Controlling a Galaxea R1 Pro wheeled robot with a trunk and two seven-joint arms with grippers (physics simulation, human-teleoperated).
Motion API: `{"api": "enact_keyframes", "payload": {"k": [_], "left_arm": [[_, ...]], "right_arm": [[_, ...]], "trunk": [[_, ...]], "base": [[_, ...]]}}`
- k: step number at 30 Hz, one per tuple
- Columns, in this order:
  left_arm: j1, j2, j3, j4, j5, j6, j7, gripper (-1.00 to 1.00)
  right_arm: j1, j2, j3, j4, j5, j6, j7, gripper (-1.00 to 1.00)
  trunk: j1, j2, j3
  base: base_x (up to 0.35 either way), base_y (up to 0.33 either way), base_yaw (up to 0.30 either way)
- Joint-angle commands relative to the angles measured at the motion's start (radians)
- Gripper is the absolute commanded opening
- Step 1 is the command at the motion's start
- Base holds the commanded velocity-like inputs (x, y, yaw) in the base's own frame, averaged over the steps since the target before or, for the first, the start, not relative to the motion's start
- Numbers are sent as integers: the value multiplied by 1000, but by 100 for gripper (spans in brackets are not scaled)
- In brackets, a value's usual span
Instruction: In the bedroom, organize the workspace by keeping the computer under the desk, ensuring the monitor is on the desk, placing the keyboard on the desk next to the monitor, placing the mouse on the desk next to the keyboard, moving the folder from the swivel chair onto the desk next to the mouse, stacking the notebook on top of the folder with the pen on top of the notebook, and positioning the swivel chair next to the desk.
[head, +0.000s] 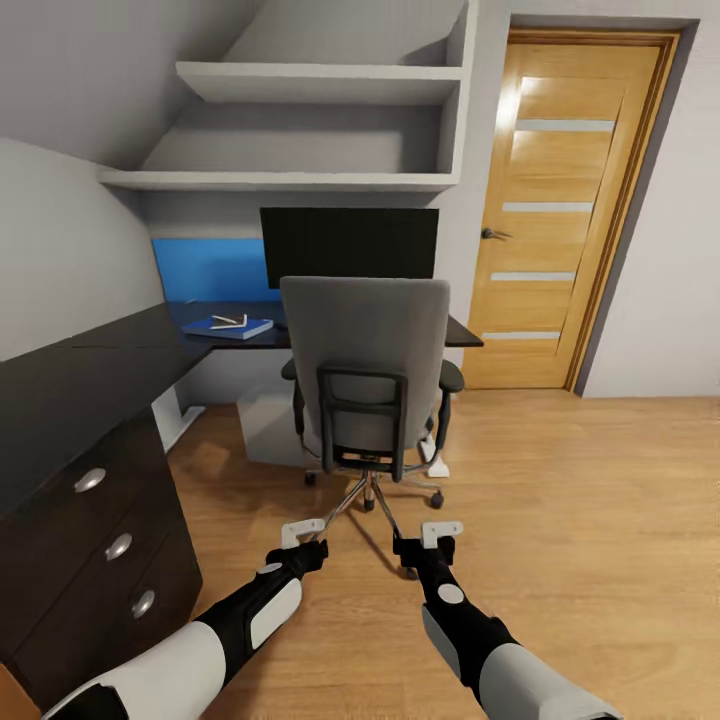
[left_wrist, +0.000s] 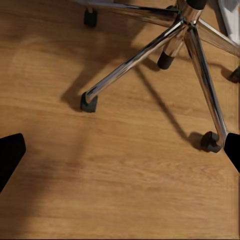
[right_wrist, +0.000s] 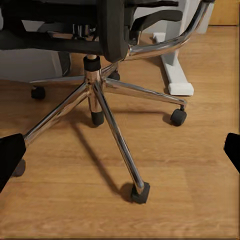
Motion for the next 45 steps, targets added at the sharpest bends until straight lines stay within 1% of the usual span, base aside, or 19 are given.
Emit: {"api": "enact_keyframes", "payload": {"k": [1, 9, 14, 19, 45], "left_arm": [[-1, 1, -8, -2, 6, 1, 8, 100], [-1, 1, -8, -2, 6, 3, 8, 100], [-1, 2, -1, -2, 13, 6, 10, 100], [-1, 3, 4, -2, 16, 6, 12, 100], [-1, 3, 9, -2, 17, 8, 20, 100]], "right_arm": [[-1, 0, 5, 2, 0, -6, -8, 100], [-1, 0, 5, 7, 1, -14, -8, 100], [-1, 0, 4, 10, 2, -15, -8, 100], [-1, 0, 4, 10, 2, -15, -8, 100], [-1, 0, 3, 10, 2, -15, -8, 100]], "trunk": [[-1, 0, 3], [-5, 2, 34], [-24, 37, 50], [-43, 72, 65], [-143, 254, 147]], "base": [[-335, 0, 0], [-335, 0, 0], [-304, 0, 0], [-110, 0, 0], [-6, 0, 0]]}}
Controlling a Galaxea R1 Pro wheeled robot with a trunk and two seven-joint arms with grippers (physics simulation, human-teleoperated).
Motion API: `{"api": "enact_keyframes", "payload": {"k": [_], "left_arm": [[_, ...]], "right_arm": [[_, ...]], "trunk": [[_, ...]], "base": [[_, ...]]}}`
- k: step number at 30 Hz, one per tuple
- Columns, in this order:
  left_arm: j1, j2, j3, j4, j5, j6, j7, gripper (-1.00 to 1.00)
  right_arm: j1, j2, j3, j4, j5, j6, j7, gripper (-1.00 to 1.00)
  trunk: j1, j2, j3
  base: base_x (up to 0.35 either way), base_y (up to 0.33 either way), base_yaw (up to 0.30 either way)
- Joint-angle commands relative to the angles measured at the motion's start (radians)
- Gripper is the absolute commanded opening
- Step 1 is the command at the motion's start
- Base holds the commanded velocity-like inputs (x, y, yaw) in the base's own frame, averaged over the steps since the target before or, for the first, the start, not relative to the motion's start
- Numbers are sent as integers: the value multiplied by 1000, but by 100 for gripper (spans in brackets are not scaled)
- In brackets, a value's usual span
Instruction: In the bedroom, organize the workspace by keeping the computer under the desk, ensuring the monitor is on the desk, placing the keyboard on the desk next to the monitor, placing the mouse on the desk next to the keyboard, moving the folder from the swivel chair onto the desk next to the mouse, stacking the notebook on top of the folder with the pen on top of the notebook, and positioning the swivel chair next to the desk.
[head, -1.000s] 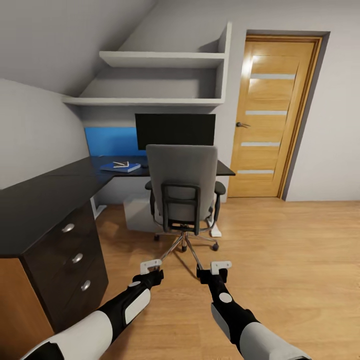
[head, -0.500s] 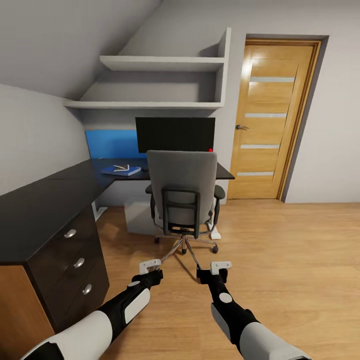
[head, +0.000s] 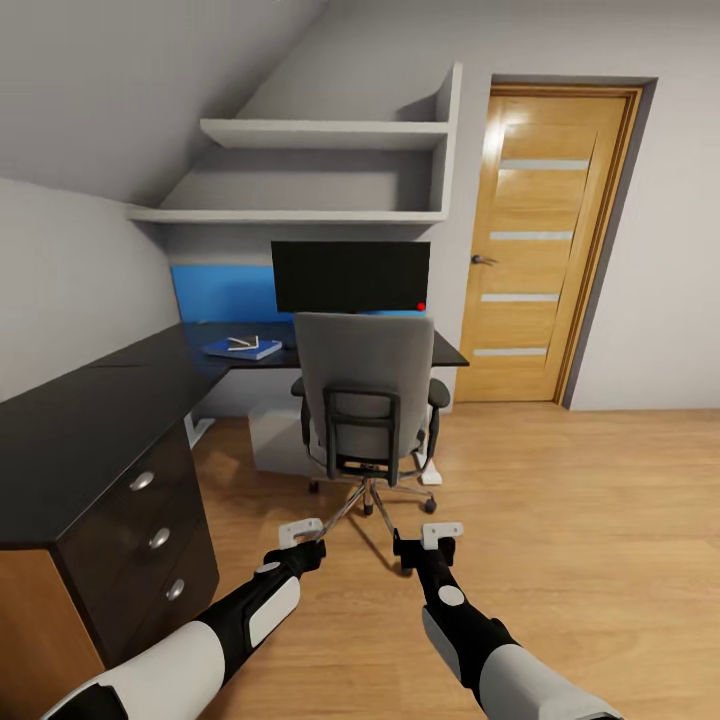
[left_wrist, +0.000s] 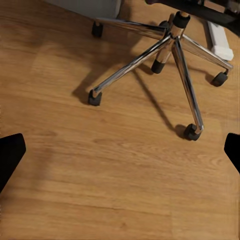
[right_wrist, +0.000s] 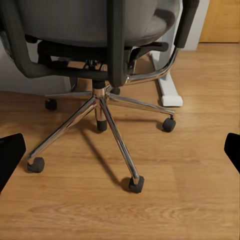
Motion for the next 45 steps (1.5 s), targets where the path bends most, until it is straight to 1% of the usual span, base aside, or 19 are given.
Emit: {"api": "enact_keyframes", "payload": {"k": [1, 15, 24, 31, 45], "left_arm": [[-1, 1, -8, -2, 6, 1, 9, 100], [-1, 2, -8, -2, 6, 2, 9, 100], [-1, 2, -7, -1, 7, 3, 9, 100], [-1, 2, -7, -1, 8, 3, 9, 100], [-1, 2, -8, -1, 7, 4, 9, 100]], "right_arm": [[-1, 0, 6, 1, 1, -2, -8, 100], [-1, 0, 6, 5, 0, -3, -8, 100], [-1, 0, 6, 6, 0, -2, -8, 100], [-1, 0, 6, 6, 1, -2, -8, 100], [-1, 0, 5, 6, 1, -2, -8, 100]], "trunk": [[-4, 7, 2], [-58, 105, 46], [-92, 168, 74], [-119, 217, 96], [-173, 315, 140]], "base": [[0, 0, 0], [-6, 0, 0], [-114, 0, 0], [-259, 0, 0], [-337, 0, 0]]}}
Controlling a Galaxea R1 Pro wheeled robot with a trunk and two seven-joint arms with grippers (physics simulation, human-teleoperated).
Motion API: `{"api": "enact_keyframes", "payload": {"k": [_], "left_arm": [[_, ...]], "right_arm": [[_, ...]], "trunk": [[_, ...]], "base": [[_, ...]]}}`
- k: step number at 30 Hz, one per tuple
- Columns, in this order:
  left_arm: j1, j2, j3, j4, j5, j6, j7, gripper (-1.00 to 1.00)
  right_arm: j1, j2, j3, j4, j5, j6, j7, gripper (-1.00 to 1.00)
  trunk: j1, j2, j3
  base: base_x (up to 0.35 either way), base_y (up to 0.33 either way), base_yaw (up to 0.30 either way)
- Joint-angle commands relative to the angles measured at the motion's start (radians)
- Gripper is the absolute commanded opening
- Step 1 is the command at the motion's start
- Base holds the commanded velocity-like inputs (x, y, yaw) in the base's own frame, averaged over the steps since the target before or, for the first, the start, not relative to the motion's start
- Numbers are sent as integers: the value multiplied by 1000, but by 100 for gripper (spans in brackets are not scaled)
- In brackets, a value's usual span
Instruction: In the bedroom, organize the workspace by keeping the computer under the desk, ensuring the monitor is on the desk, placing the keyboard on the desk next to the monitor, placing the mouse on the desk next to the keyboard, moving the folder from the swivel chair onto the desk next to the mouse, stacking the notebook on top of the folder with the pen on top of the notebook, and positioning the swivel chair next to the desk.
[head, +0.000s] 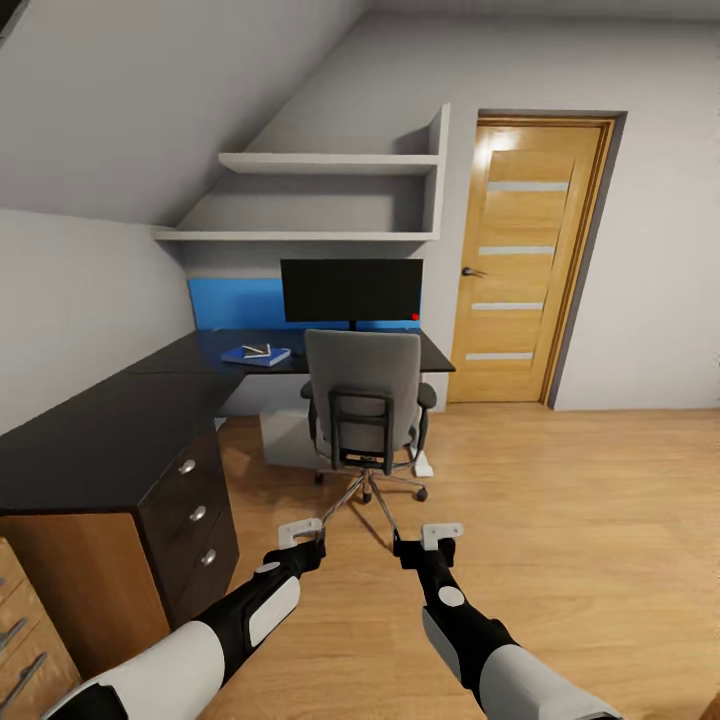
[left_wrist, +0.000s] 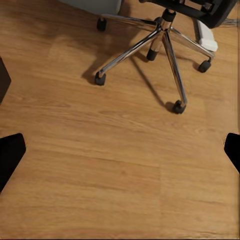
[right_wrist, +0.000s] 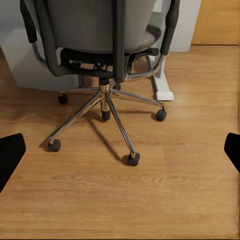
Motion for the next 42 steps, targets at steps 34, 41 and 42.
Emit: {"api": "enact_keyframes", "payload": {"k": [34, 41, 42], "left_arm": [[-1, -2, -16, -1, 5, 3, 4, 100], [0, -24, -18, 107, 6, 1, 1, 100], [0, -30, -18, 128, 6, 0, 0, 100]], "right_arm": [[-1, -21, 4, 48, -1, -31, -10, 100], [0, -73, 4, 208, -1, -157, -11, 100], [1, -79, 4, 227, -1, -176, -11, 100]], "trunk": [[-131, 238, 106], [-158, 287, 128], [-162, 294, 131]], "base": [[-310, -71, 0], [-33, -17, 0], [-8, -4, 0]]}}
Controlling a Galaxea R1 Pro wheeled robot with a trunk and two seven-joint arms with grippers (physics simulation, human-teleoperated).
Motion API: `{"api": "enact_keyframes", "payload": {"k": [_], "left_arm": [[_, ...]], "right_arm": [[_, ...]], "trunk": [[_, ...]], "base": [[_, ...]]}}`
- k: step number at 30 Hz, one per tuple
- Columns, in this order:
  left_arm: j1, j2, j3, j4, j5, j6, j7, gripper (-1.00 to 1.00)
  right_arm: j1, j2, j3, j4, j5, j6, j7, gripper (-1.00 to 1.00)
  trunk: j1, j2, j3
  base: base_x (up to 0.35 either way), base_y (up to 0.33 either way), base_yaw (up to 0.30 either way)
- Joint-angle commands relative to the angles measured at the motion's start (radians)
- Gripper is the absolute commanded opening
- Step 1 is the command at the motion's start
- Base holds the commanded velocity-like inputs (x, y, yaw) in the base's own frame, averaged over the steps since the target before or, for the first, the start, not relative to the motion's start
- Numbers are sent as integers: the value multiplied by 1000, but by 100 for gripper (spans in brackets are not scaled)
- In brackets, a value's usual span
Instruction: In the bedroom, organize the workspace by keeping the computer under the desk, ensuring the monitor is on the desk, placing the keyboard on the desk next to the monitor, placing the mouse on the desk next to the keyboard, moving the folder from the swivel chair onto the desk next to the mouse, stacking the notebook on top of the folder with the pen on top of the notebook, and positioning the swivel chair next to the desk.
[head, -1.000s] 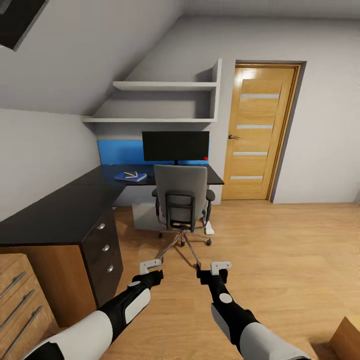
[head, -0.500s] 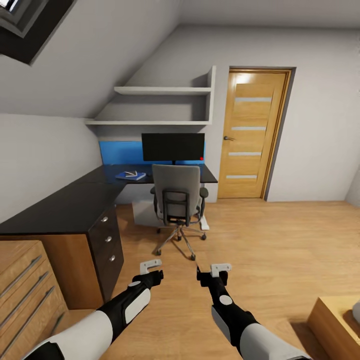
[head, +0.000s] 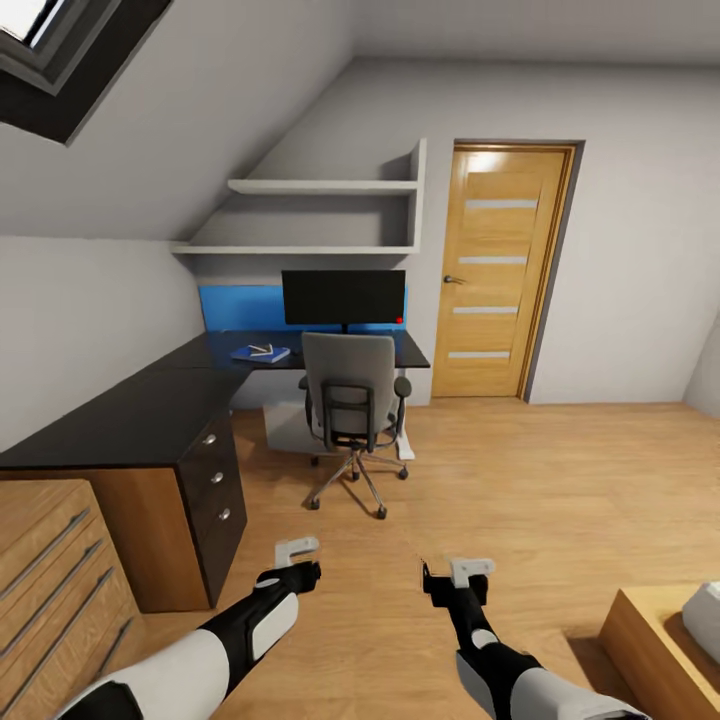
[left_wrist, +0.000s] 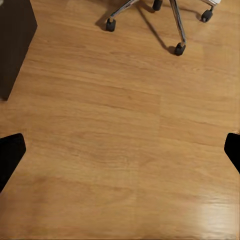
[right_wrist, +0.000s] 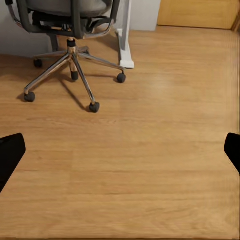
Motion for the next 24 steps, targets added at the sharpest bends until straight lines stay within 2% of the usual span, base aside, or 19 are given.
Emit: {"api": "enact_keyframes", "payload": {"k": [1, 3, 4, 5, 8, 10, 15, 16, 22, 23, 24], "left_arm": [[-1, -6, -9, 21, 6, 1, 7, 100], [-1, -33, -8, 117, 6, -3, 6, 100], [-1, -38, -8, 140, 6, -4, 5, 100], [-1, -49, -8, 197, 6, -7, 5, 100], [1, -56, -7, 239, 6, -21, 5, 100], [25, -58, -7, 259, 6, -56, 4, 100], [141, -56, -6, 280, 5, -153, 4, 100], [187, -53, -6, 282, 4, -197, 4, 100], [288, -37, -8, 284, 1, -301, 3, 100], [352, -30, -10, 284, -1, -384, 3, 100], [365, -29, -10, 284, -2, -402, 3, 100]], "right_arm": [[-1, -5, 9, 18, 1, -20, -9, 100], [5, -18, 9, 61, 1, -79, -12, 100], [10, -21, 9, 67, 1, -89, -13, 100], [40, -33, 9, 78, 1, -111, -14, 100], [93, -47, 9, 84, 2, -128, -15, 100], [134, -64, 9, 88, 2, -158, -15, 100], [224, -84, 9, 90, 0, -238, -16, 100], [253, -90, 9, 90, 0, -266, -16, 100], [300, -94, 9, 91, 1, -308, -16, 100], [324, -94, 9, 91, 0, -327, -16, 100], [328, -94, 9, 92, 0, -335, -16, 100]], "trunk": [[-4, 7, 2], [-12, 21, 8], [-16, 28, 12], [-19, 35, 15], [-31, 56, 24], [-39, 70, 30], [-58, 105, 46], [-62, 112, 49], [-85, 154, 68], [-88, 161, 71], [-92, 168, 74]], "base": [[-7, -4, 0], [-4, -2, 0], [-2, -1, 0], [-1, -1, 0], [0, 0, 0], [0, 0, 0], [0, 0, 0], [0, 0, 0], [0, 0, 0], [0, 0, 0], [0, 0, 0]]}}
